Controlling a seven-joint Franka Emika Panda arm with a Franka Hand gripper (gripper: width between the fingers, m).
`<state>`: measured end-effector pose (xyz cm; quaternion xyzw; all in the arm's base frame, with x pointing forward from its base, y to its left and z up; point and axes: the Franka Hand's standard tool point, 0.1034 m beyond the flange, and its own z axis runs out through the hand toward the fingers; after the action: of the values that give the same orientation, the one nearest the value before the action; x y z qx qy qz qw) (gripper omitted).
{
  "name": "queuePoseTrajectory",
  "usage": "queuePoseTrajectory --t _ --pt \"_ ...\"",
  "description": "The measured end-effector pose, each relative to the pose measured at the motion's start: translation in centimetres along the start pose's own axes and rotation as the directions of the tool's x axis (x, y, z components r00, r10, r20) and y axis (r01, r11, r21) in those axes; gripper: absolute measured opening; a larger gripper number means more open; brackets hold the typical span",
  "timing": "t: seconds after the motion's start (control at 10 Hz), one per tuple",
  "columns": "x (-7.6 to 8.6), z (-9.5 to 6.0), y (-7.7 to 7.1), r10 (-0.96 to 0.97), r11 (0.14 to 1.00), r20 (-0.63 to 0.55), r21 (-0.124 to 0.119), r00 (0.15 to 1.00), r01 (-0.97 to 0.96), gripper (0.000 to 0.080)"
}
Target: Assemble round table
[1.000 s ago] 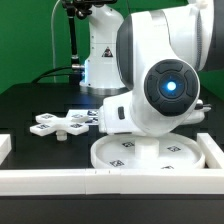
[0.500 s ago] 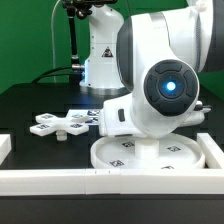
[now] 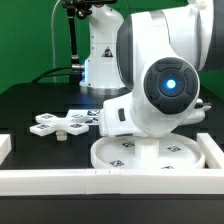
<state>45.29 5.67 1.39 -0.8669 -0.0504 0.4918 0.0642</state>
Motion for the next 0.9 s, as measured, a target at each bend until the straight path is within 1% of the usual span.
queuePoseTrajectory --t 0.2,0.3,0.4,0.5,0.6,0.7,0.8,0.9 --pt "-1.3 -2.1 -0.6 -0.122 0.993 0.016 0.002 0.992 0.122 0.0399" --pt "-1.7 -3.1 -1.1 -0.120 0.993 -0.005 0.013 0.993 0.121 0.0400" --pt "-2.7 -4.4 -1.4 -0.134 0.991 -0.018 0.005 0.991 0.134 0.0400" --pt "-3.4 -5.6 -2.0 -0.147 0.989 -0.055 -0.009 0.988 0.146 0.0400" --pt "-2.8 -5.4 -1.9 -0.143 0.990 -0.094 -0.016 0.985 0.142 0.0400" --pt "-2.7 -5.0 -1.8 -0.141 0.990 -0.087 -0.014 0.986 0.141 0.0400" --pt "-2.2 -5.5 -1.7 -0.141 0.990 -0.127 -0.021 0.982 0.140 0.0400" --pt "-1.6 -6.4 -1.6 -0.137 0.991 -0.237 -0.038 0.962 0.132 0.0400"
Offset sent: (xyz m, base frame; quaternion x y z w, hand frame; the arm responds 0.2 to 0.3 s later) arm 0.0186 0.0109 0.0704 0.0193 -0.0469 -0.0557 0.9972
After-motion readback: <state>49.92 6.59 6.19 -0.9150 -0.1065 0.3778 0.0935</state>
